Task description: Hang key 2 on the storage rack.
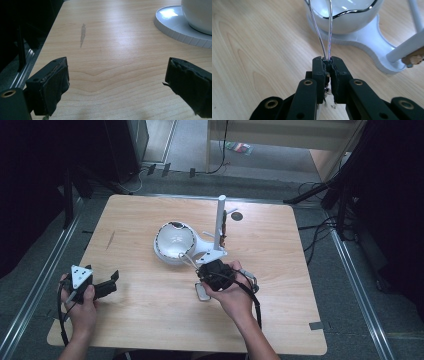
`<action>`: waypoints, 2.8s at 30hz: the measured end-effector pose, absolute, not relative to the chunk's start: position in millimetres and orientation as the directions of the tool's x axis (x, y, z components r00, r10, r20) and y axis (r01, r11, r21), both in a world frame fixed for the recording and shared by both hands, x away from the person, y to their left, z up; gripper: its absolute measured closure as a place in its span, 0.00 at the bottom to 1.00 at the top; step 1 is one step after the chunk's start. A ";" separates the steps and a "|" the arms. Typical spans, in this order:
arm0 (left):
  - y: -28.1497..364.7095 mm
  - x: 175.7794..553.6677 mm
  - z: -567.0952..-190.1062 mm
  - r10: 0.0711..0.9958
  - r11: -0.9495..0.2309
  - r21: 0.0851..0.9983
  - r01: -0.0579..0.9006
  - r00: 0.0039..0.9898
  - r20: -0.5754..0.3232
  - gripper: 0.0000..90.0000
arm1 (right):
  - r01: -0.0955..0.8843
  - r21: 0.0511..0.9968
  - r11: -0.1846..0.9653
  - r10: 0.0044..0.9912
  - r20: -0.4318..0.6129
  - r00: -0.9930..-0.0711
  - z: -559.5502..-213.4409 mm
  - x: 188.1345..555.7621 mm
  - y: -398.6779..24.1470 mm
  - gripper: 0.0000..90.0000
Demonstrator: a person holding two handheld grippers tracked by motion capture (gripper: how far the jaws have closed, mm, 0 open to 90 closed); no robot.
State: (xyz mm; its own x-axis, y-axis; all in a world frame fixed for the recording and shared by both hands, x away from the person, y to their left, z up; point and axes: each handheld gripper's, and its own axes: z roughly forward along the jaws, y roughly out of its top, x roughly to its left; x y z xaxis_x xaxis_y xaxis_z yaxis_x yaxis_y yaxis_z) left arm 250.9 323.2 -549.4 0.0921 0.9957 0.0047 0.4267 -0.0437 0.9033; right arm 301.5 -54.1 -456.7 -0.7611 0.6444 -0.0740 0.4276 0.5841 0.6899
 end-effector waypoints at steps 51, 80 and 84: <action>322.9 251.0 -549.4 0.995 -0.051 0.903 0.427 0.097 0.010 0.06 | 0.360 0.868 0.343 0.812 -0.081 -0.578 -419.2 287.3 -89.0 0.93; 323.0 250.7 -549.5 0.995 -0.044 0.905 0.422 0.095 0.004 0.06 | 0.371 0.876 0.309 0.875 -0.109 -0.473 -427.0 299.4 -107.3 0.93; 323.5 250.2 -549.5 0.995 -0.041 0.907 0.418 0.096 0.001 0.06 | 0.376 0.872 0.313 0.877 -0.114 -0.467 -429.9 302.2 -107.8 0.93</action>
State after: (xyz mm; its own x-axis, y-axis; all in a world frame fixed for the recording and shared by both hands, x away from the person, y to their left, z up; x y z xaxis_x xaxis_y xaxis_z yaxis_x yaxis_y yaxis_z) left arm 250.2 323.5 -549.5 0.0955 0.9954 0.0007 0.4183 -0.0408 0.9074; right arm 302.2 -107.8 -429.9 -0.4669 0.8769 -0.1139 0.3757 0.3133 0.8722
